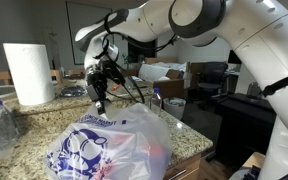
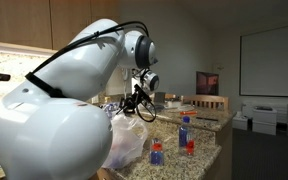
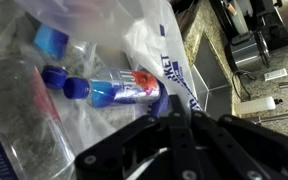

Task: Put the water bottles on the counter in the plastic bag

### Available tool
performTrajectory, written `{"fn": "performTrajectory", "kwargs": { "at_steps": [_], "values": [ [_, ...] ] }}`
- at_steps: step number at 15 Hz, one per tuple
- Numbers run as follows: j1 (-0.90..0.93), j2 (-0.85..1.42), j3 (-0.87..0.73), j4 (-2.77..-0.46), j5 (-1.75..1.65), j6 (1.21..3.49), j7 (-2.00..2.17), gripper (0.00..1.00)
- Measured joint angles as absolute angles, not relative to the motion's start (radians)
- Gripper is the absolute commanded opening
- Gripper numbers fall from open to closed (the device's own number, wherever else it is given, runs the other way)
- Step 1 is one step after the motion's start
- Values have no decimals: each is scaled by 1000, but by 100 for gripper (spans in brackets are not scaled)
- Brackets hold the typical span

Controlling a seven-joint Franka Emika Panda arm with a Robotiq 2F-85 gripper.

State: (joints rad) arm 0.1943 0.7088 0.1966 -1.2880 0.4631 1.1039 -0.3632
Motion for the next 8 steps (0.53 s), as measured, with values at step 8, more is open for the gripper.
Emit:
{"fn": "performTrajectory", "kwargs": {
  "at_steps": [8],
  "values": [
    [209, 763, 239, -1115, 470, 1235, -363, 0]
  ]
}}
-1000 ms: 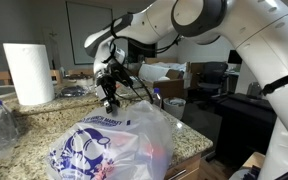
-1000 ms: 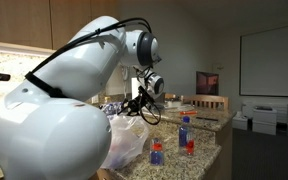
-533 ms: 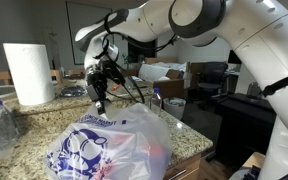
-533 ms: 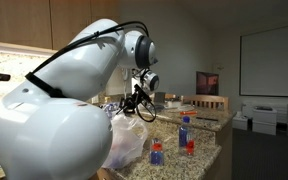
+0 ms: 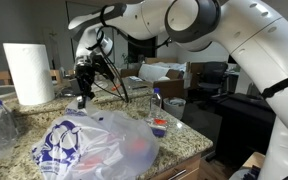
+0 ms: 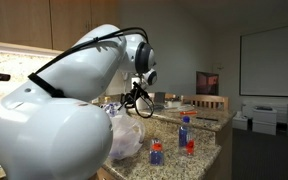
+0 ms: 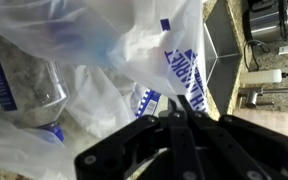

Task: Put the water bottles on the counter in the plastic bag

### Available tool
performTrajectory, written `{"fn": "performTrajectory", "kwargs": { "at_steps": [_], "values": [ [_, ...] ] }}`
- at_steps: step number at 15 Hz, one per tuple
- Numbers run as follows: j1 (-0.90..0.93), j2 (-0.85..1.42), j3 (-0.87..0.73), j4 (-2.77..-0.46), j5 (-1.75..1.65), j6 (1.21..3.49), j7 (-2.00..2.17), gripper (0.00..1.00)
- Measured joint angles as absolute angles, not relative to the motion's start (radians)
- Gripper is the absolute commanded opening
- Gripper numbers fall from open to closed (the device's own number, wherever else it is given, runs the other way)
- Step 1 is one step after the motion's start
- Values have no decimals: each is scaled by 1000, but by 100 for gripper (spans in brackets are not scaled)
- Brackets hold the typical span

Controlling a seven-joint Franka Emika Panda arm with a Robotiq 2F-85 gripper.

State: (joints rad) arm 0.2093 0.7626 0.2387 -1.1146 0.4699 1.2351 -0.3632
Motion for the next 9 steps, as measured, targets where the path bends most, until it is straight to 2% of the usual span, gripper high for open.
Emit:
{"fn": "performTrajectory", "kwargs": {
  "at_steps": [9],
  "values": [
    [237, 792, 245, -1012, 499, 1543, -263, 0]
  ]
}}
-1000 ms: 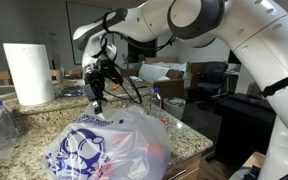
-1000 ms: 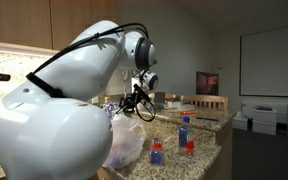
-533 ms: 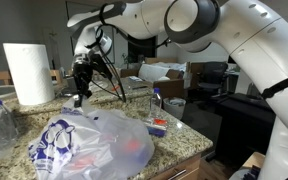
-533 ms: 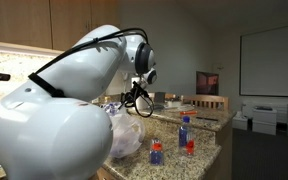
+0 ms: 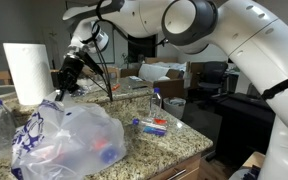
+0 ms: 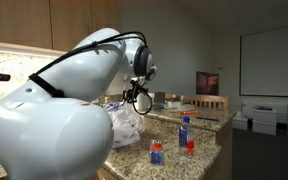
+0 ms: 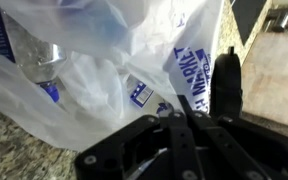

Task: Put the water bottles on the counter in the plastic bag

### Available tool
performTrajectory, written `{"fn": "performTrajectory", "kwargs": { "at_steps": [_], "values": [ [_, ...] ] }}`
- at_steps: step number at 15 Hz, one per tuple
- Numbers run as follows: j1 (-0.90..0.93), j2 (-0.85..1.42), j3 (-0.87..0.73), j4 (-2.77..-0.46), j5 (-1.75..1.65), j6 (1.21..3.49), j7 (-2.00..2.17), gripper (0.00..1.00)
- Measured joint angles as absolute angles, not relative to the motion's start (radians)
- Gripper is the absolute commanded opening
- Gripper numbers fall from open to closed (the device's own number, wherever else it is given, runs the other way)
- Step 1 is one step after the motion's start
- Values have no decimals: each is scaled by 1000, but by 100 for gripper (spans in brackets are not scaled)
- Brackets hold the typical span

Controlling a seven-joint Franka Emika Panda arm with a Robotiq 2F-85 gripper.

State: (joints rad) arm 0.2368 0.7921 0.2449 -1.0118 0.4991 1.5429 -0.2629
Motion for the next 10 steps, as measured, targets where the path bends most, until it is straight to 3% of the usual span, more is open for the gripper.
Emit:
{"fn": "performTrajectory", "kwargs": {
  "at_steps": [5, 10],
  "values": [
    [194, 736, 205, -1123, 582, 1757, -190, 0],
    [182, 601, 196, -1328, 603, 1800, -132, 0]
  ]
}}
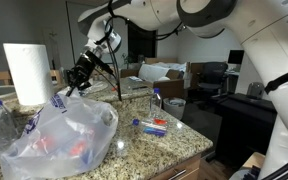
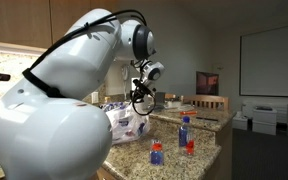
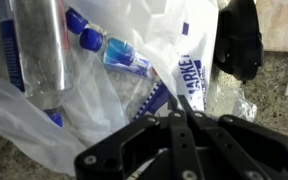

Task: Put the water bottles on the counter in the plastic bag

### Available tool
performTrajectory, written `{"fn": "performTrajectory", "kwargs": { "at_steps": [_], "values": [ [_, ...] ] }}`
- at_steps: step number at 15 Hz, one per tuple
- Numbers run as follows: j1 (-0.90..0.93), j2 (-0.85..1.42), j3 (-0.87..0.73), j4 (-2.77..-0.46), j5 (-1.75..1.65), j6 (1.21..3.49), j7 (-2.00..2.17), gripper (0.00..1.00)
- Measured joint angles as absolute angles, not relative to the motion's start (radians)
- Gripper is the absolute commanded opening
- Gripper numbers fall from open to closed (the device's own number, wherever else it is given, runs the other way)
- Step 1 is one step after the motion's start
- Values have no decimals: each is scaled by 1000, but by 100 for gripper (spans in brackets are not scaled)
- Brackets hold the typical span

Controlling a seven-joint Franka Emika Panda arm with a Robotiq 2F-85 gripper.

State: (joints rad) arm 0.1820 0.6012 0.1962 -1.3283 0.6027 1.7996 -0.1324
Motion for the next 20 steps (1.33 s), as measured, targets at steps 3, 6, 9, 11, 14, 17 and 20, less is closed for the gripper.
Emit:
{"fn": "performTrajectory", "kwargs": {
  "at_steps": [3, 6, 9, 11, 14, 17, 20],
  "values": [
    [183, 507, 212, -1456, 603, 1801, -131, 27],
    [184, 394, 222, -1588, 605, 1815, -131, 43],
    [170, 282, 212, -1723, 651, 1823, -131, 62],
    [150, 222, 198, -1800, 691, 1822, -134, 76],
    [124, 142, 155, -1898, 727, 1849, -134, 94],
    [103, 52, 108, -1994, 731, 1918, -127, 100],
    [96, -16, 80, -2080, 655, 2009, -56, 100]
  ]
}}
